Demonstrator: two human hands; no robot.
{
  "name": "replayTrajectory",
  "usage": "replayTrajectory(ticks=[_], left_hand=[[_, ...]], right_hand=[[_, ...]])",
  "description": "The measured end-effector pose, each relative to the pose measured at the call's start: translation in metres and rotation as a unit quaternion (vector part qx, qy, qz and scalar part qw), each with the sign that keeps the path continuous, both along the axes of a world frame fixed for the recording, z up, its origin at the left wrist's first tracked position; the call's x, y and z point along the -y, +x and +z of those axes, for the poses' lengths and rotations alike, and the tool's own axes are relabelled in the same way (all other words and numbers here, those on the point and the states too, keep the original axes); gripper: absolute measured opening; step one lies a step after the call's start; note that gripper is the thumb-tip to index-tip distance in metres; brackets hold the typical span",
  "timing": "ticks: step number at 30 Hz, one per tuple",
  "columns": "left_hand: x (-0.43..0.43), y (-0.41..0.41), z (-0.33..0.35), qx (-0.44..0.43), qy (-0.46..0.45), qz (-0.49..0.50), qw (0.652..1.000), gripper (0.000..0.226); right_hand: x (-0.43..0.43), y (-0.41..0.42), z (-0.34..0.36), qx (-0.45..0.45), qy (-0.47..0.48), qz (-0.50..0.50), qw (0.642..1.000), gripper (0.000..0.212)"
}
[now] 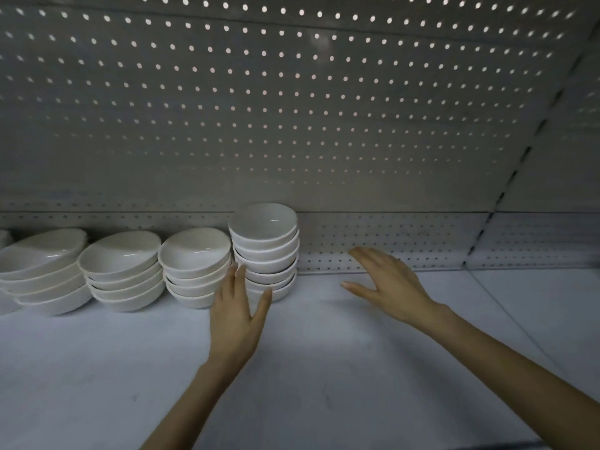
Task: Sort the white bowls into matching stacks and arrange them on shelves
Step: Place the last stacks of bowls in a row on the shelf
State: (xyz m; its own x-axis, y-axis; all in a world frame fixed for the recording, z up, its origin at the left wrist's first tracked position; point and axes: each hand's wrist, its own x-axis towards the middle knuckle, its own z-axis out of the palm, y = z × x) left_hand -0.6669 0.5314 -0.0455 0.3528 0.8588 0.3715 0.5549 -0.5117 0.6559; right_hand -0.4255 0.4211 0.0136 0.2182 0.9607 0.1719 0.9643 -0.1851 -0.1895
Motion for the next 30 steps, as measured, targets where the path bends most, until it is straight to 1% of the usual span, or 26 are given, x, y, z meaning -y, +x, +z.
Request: replayTrajectory(ticks=[2, 5, 7, 9, 14, 19, 21, 25, 26, 29, 30], left_hand=[[0.006, -0.008, 0.007, -0.078, 0.037, -0.002, 0.996, 0.084], [0.017, -0.008, 0.018, -0.167, 0.106, -0.006, 0.98, 0.077], [0.029, 0.0, 0.024, -0.209, 0.14, -0.012, 0.968, 0.074], [0.048, 0.014, 0.031, -0.237, 0.154, -0.021, 0.959, 0.078], [0.111, 0.068, 0.042, -0.245, 0.151, -0.061, 0.956, 0.08], [0.176, 0.136, 0.046, -0.248, 0.159, -0.117, 0.948, 0.083], [0.198, 0.164, 0.049, -0.243, 0.16, -0.127, 0.948, 0.083], [0.24, 0.22, 0.062, -0.245, 0.168, -0.16, 0.941, 0.084], [0.248, 0.232, 0.064, -0.247, 0.171, -0.166, 0.939, 0.083], [0.266, 0.268, 0.072, -0.248, 0.181, -0.184, 0.934, 0.084], [0.27, 0.279, 0.075, -0.245, 0.184, -0.189, 0.933, 0.086]], right_hand=[[0.024, 0.014, 0.001, 0.039, 0.008, -0.028, 0.999, 0.094], [0.066, 0.033, 0.005, 0.071, 0.002, -0.072, 0.995, 0.097], [0.097, 0.044, 0.008, 0.077, -0.011, -0.095, 0.992, 0.098], [0.132, 0.057, 0.011, 0.071, -0.002, -0.122, 0.99, 0.097], [0.231, 0.094, 0.013, 0.076, 0.025, -0.189, 0.979, 0.099], [0.329, 0.131, 0.012, 0.032, 0.016, -0.254, 0.966, 0.097], [0.363, 0.144, 0.014, 0.024, 0.014, -0.279, 0.96, 0.102], [0.43, 0.172, 0.019, 0.037, 0.014, -0.338, 0.94, 0.113], [0.442, 0.178, 0.02, 0.037, 0.012, -0.349, 0.936, 0.112], [0.474, 0.203, 0.022, 0.034, 0.01, -0.384, 0.922, 0.093], [0.481, 0.213, 0.022, 0.034, 0.019, -0.392, 0.919, 0.09]])
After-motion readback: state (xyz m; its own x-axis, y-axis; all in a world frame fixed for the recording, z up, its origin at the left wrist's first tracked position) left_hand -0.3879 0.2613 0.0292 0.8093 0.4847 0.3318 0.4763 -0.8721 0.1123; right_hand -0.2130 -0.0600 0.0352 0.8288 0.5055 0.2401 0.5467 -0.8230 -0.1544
